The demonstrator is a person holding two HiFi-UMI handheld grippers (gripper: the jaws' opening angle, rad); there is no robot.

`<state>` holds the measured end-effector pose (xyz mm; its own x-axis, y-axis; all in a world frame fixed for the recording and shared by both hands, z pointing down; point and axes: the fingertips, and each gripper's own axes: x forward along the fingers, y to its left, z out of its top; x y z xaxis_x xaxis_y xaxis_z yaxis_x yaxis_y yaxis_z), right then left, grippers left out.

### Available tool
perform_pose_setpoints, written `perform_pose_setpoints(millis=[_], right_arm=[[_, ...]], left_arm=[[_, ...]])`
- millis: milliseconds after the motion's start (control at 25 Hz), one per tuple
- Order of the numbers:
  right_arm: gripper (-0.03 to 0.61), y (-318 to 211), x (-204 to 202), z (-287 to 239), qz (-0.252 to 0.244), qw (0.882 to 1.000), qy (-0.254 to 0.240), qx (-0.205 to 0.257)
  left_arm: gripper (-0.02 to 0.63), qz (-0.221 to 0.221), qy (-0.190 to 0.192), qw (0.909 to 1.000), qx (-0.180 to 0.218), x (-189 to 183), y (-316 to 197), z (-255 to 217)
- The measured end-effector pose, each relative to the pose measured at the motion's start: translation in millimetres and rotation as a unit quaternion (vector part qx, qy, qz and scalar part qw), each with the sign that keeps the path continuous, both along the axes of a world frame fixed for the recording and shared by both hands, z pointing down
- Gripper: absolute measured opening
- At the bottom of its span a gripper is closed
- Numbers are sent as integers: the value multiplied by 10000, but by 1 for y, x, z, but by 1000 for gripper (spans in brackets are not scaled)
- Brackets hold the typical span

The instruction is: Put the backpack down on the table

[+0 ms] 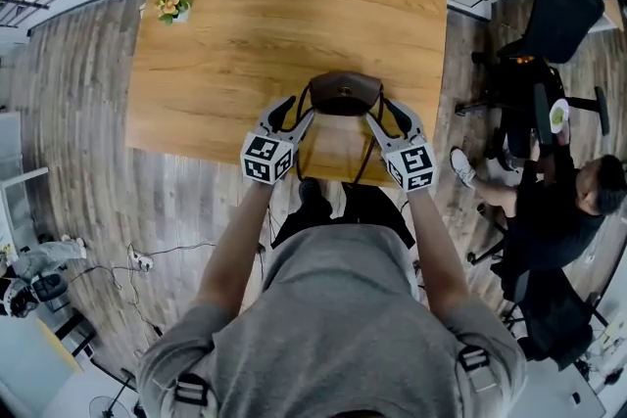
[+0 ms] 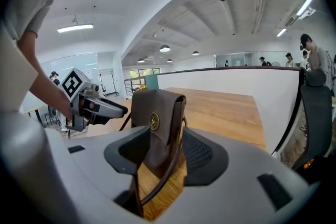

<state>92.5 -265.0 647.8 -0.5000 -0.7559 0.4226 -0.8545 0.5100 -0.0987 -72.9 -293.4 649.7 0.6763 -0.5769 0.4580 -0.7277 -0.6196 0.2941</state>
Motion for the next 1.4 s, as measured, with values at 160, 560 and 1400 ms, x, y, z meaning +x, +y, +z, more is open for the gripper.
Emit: perform_pose_setpoints(millis=[160, 560, 1400], right_arm=[[121, 6, -6, -9, -78, 9999, 65, 49], [8, 30, -16, -16, -338, 9992, 199, -4], [6, 69, -5, -28, 84, 9993, 360, 43]], left_arm=[[206, -94, -54, 9999, 120, -12, 7, -10], [25, 49, 93, 9998, 158, -19, 35, -25], [21, 391, -71, 9987, 316, -16, 70, -40]])
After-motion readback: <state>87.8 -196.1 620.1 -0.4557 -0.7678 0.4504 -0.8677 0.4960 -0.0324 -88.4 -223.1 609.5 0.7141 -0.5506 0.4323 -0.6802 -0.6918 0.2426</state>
